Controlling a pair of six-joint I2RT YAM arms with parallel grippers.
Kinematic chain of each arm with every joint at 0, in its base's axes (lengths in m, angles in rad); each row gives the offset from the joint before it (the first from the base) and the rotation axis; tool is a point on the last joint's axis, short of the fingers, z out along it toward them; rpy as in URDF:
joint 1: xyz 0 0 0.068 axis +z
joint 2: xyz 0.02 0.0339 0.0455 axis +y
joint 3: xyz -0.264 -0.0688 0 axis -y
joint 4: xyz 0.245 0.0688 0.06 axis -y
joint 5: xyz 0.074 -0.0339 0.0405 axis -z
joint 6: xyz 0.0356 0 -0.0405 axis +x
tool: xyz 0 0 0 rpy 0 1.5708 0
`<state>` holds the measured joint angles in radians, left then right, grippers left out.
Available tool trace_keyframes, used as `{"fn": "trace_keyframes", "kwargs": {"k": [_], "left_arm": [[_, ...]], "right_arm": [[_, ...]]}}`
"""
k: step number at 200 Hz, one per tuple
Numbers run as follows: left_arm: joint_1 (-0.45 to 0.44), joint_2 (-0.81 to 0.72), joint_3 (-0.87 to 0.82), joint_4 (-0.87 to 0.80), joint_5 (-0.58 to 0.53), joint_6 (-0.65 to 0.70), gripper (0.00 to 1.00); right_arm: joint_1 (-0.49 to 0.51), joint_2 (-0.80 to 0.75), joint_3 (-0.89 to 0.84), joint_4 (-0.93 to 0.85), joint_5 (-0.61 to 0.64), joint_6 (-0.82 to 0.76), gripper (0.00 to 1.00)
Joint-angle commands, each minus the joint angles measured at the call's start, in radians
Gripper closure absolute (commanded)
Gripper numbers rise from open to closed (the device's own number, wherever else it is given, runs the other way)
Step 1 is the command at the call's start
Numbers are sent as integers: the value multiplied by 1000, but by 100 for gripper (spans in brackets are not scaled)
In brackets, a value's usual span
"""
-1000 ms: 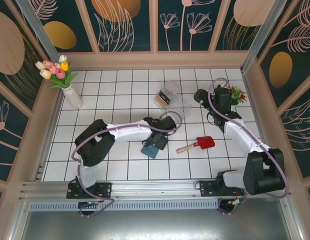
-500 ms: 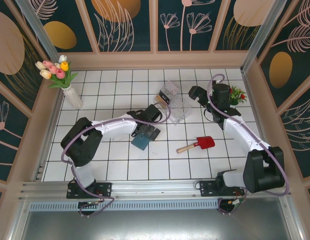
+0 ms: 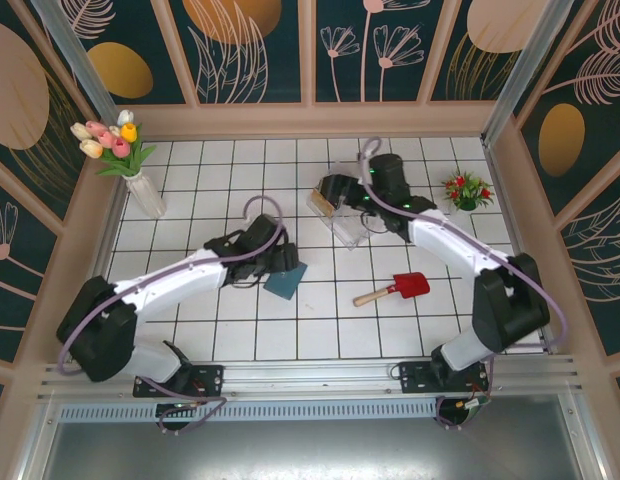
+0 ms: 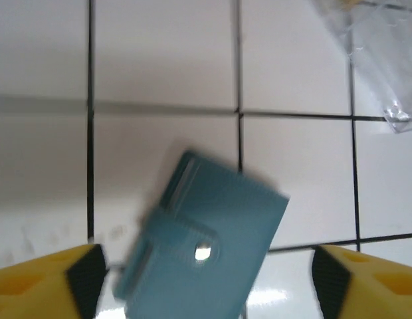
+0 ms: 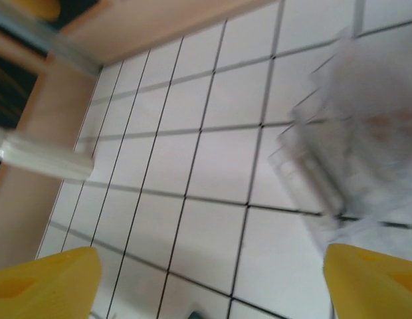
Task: Take the credit cards out of the card holder
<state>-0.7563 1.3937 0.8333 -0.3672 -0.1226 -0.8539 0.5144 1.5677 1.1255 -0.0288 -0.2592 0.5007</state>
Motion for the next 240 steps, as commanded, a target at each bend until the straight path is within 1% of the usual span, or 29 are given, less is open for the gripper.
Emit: {"fn": "trace_keyframes", "kwargs": {"k": [1, 15, 30, 44, 52, 74, 80, 92, 99, 141, 169, 191, 212, 240], "left_arm": [[-1, -99, -170, 106, 114, -338, 31], [-2, -167, -266, 165, 139, -433, 38], [-1, -226, -346, 211, 150, -507, 46], [-2, -254, -403, 281, 170, -543, 53], [-1, -252, -413, 312, 179, -548, 55], [-2, -201, -386, 345, 199, -518, 61], [-1, -185, -374, 345, 201, -507, 62], [-1, -158, -356, 343, 198, -487, 64], [-1, -146, -350, 344, 193, -482, 64], [5, -58, -324, 364, 185, -445, 68], [24, -31, -293, 312, 158, -412, 72], [52, -10, -277, 292, 158, -377, 76], [63, 19, -261, 292, 168, -351, 79], [72, 61, -228, 258, 158, -303, 80]], "right_arm": [[69, 109, 84, -78, -61, -7, 18], [104, 181, 140, -112, -117, -18, 23], [142, 244, 178, -136, -121, -15, 24], [168, 296, 205, -143, -136, -13, 26], [181, 327, 221, -151, -140, -14, 29], [211, 412, 283, -197, -129, -37, 40], [218, 432, 298, -212, -127, -44, 44], [230, 465, 321, -237, -121, -56, 50], [235, 479, 329, -248, -112, -61, 52], [251, 537, 371, -319, -44, -100, 54], [251, 555, 390, -376, -49, -127, 51], [252, 573, 401, -404, -53, -139, 51], [251, 578, 406, -424, -43, -140, 54], [251, 566, 390, -443, -7, -136, 62]]}}
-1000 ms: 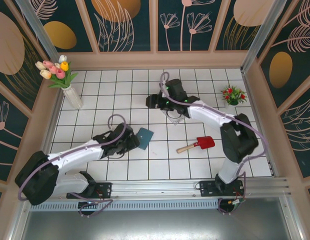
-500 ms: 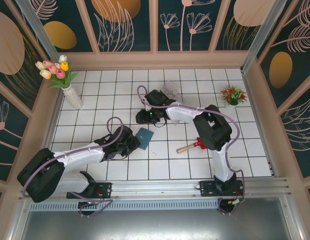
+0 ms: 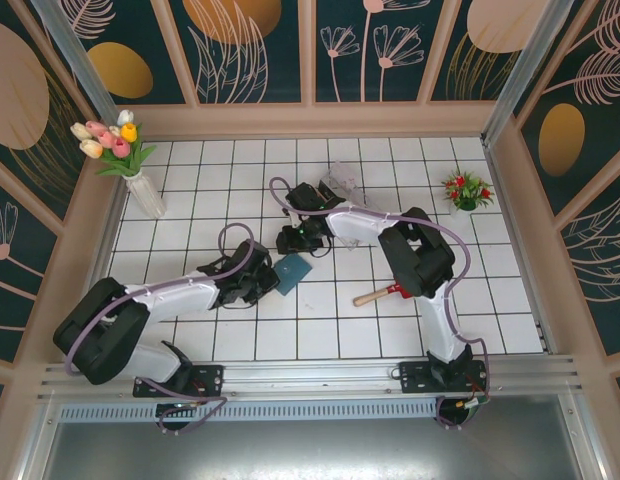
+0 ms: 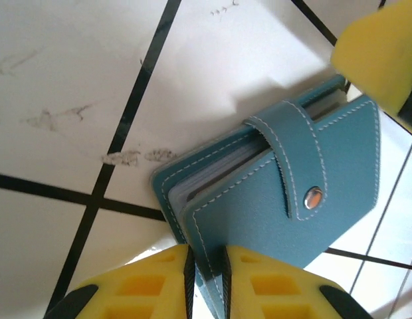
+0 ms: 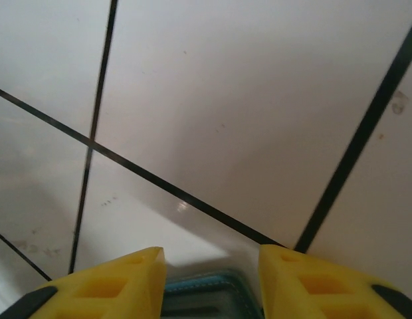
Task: Take the credit cards out of the card holder
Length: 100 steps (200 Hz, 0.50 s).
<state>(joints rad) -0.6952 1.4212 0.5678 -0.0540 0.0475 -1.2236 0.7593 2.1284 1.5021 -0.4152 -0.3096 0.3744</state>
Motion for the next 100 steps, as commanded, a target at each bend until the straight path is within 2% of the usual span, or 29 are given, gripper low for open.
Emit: {"fn": "trace_keyframes", "kwargs": {"k": [1, 42, 100], "left_arm": [[12, 34, 38, -57, -12, 69, 80], [39, 78, 62, -67, -19, 121, 81], [48, 211, 192, -99, -20, 229, 74]], "right_arm": [[6, 4, 13, -56, 44, -9, 63], [6, -39, -39, -81, 67, -5, 67], [3, -151, -170, -104, 19, -22, 62]]}}
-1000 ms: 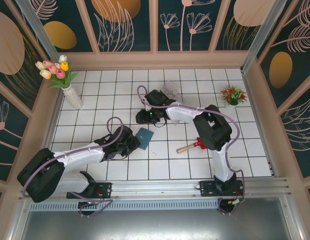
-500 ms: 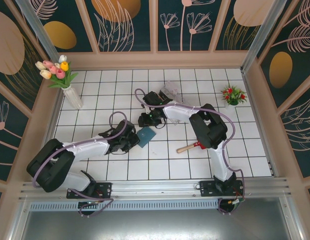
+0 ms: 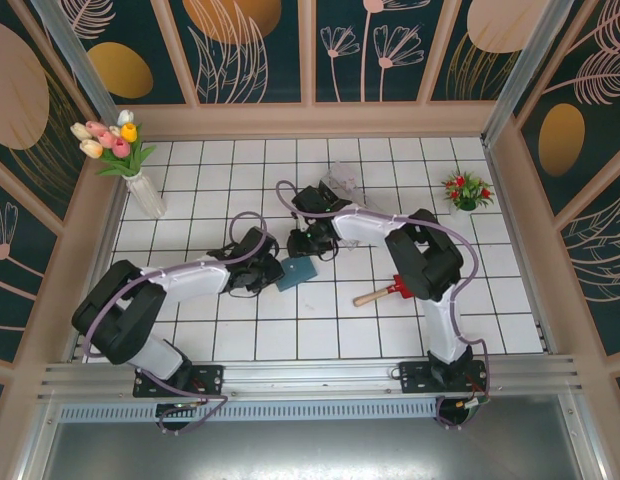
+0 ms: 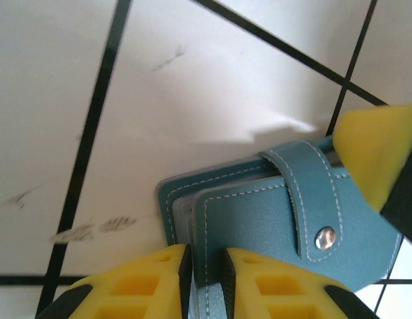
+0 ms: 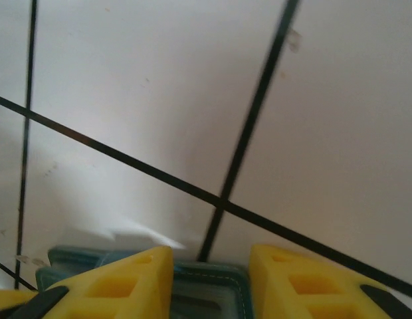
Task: Take the credit cards out of the card holder
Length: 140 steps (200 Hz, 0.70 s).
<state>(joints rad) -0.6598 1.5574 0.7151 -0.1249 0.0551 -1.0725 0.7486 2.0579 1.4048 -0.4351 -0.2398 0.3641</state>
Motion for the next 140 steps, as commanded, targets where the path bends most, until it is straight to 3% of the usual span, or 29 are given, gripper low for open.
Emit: {"fn": "trace_keyframes", "kwargs": {"k": [1, 53, 98, 140], "left_arm": [[13, 77, 47, -28, -27, 80, 74], [22, 74, 133, -65, -6, 104, 68], [20, -81, 22, -86, 22, -54, 54], [14, -184, -99, 23, 117, -169, 47]], "right_arm": [[14, -83, -76, -84, -52, -11, 62], [-32, -206, -204, -11, -118, 13, 59], [-51, -238, -195, 24, -185, -26, 56], [-35, -220, -203, 32, -233, -57, 57]]}}
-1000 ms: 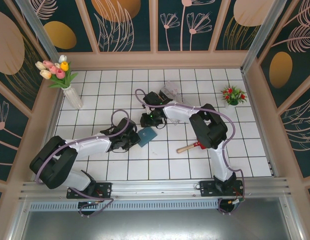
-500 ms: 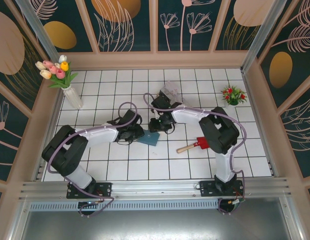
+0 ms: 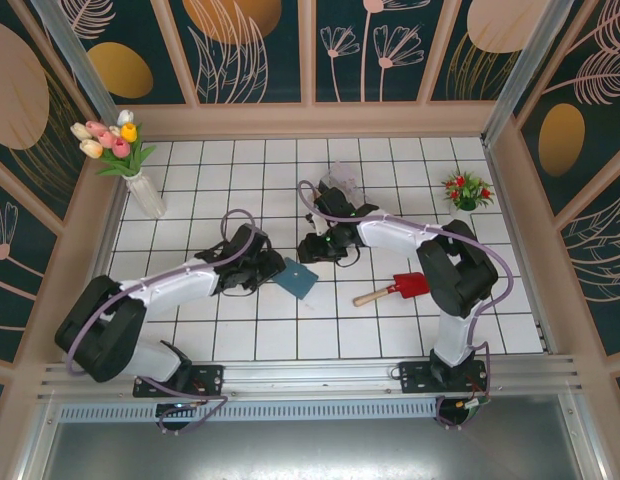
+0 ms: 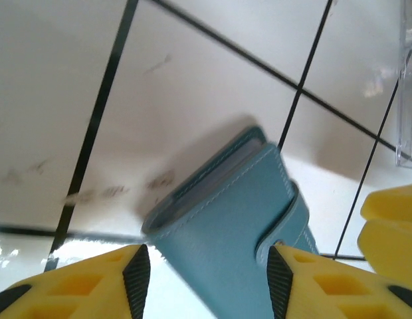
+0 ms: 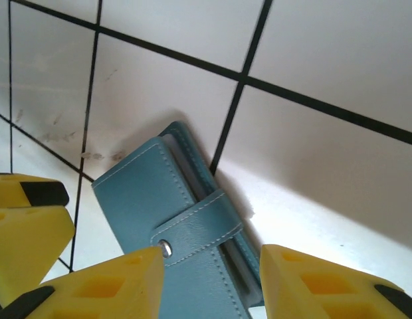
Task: Take the credit cards out of the card holder
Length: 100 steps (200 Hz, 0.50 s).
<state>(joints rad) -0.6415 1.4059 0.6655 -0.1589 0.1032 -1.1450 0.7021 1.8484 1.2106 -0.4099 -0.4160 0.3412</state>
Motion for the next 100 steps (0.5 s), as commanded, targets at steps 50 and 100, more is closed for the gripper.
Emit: {"fn": "trace_keyframes", "kwargs": {"k": [50, 100], "left_arm": [[-35, 40, -57, 166, 142, -129, 44], [-33, 89, -55, 188, 138, -116, 50]], "right_arm": [[16, 13, -48, 20, -107, -22, 63], [17, 20, -94, 42, -102, 2, 66]]}}
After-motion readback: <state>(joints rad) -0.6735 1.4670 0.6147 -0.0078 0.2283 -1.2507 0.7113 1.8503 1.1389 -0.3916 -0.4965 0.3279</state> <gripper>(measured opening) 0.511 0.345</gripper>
